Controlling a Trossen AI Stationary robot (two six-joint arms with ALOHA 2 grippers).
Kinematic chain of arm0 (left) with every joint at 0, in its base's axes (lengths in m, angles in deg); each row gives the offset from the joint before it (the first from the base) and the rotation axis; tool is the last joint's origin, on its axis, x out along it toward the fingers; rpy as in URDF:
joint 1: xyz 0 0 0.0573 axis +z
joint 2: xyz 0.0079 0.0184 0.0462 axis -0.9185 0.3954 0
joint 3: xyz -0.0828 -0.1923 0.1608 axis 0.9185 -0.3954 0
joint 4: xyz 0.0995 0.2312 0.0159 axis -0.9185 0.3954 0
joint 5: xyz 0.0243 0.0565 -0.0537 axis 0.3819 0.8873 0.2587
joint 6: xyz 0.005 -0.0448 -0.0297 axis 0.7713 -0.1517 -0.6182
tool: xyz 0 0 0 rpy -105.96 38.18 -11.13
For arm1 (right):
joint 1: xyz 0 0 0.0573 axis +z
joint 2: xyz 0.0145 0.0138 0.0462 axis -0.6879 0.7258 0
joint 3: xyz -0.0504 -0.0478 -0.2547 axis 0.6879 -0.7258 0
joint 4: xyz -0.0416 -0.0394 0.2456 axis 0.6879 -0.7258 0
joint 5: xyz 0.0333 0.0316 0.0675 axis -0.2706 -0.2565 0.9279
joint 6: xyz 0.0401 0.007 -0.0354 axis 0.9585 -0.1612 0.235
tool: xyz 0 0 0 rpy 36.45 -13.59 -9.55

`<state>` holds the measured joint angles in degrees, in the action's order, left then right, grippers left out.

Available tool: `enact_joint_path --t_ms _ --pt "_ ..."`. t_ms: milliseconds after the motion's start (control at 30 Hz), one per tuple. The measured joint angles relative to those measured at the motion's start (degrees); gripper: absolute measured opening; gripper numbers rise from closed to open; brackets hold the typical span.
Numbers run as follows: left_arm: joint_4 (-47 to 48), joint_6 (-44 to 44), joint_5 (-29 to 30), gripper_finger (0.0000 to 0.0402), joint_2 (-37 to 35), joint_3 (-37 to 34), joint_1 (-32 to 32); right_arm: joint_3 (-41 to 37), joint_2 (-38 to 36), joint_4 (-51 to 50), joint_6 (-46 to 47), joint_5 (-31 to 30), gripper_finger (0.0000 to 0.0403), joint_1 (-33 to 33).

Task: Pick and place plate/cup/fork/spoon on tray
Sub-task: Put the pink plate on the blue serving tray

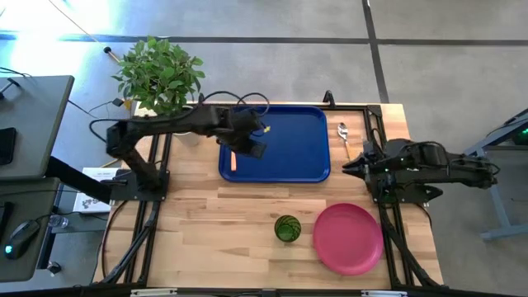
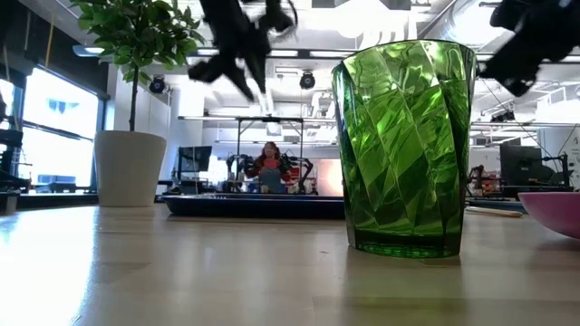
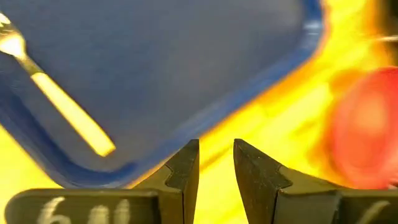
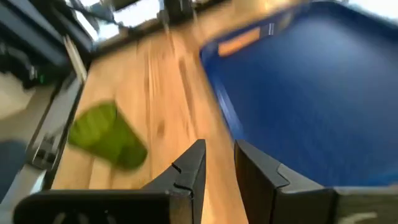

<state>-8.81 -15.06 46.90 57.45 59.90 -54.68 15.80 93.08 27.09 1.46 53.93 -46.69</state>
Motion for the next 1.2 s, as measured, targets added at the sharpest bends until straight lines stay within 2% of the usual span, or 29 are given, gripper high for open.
enact_joint_path --t_ms 133,300,500,667,833,1067,1200 --pt "-4.7 -3.4 0.02 0.009 -4.04 0.02 -4.6 2.4 2.66 -8.14 1.8 5.15 0.008 0.0" --pt "-12.31 -4.61 0.09 0.009 -7.94 0.02 -10.47 3.28 7.47 -10.87 0.15 10.29 0.0112 0.0" --pt "-16.21 -4.65 3.96 0.009 -10.36 0.04 -17.07 3.28 14.67 -13.19 -4.41 12.02 0.0153 0.0" --pt "-16.43 -4.66 8.25 0.009 -10.7 0.04 -21.41 3.28 20.52 -13.25 -4.57 13.6 0.0157 0.96" --pt "-16.43 -4.65 10.89 0.009 -10.7 -0.02 -23.75 3.28 25.71 -12.99 -3.89 13.19 0.015 5.61" --pt "-16.45 -4.65 13.13 0.009 -10.68 -0.02 -24.7 3.28 31.64 -12.28 0.8 4.39 0.0149 13.12" --pt "-16.45 -4.65 13.13 0.009 -10.66 -0.04 -24.7 3.28 35.39 -8.74 3.16 3.25 0.0149 15.73"
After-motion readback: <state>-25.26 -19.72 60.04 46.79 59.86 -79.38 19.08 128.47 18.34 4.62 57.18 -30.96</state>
